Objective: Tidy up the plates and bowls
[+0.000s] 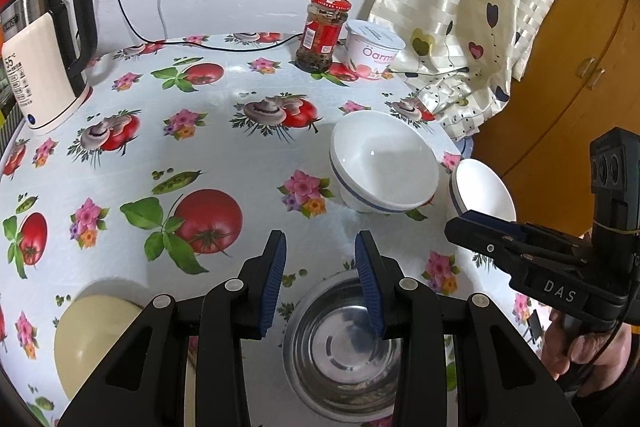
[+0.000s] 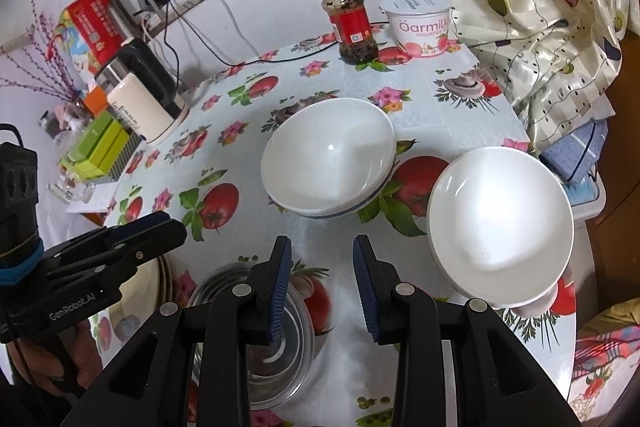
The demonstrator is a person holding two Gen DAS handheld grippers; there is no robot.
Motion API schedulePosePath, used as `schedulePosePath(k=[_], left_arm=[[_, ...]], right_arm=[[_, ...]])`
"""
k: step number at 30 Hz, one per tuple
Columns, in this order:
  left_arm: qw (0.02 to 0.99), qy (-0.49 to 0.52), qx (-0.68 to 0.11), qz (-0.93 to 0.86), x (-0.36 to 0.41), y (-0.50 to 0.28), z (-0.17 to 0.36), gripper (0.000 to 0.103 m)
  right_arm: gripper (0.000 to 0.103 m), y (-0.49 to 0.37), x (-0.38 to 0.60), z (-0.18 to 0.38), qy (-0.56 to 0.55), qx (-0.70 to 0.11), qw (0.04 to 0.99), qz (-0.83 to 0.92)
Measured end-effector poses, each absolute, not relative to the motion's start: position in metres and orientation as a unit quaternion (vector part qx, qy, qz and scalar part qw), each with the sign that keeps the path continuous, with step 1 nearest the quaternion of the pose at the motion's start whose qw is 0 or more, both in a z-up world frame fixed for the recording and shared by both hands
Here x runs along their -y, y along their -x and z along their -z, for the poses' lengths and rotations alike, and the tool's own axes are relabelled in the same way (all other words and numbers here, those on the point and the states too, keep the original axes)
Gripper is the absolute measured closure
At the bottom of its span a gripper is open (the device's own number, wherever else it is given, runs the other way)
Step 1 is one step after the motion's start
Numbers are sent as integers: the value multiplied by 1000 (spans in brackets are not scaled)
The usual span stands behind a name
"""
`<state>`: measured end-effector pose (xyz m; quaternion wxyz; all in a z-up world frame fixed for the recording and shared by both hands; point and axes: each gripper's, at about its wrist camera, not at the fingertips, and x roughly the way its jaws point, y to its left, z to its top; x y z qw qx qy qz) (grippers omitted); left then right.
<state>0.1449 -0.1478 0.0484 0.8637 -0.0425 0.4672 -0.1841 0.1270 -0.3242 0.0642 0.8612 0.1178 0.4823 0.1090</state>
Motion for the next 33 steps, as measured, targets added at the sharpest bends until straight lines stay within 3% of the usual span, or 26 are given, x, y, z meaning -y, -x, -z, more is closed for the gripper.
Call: schedulePosePath(k=[33], left_arm=[[846,60,-494,193,186,-212,-25,66]], right_arm=[[72,-174,345,-45,-150,-479,862,-72]])
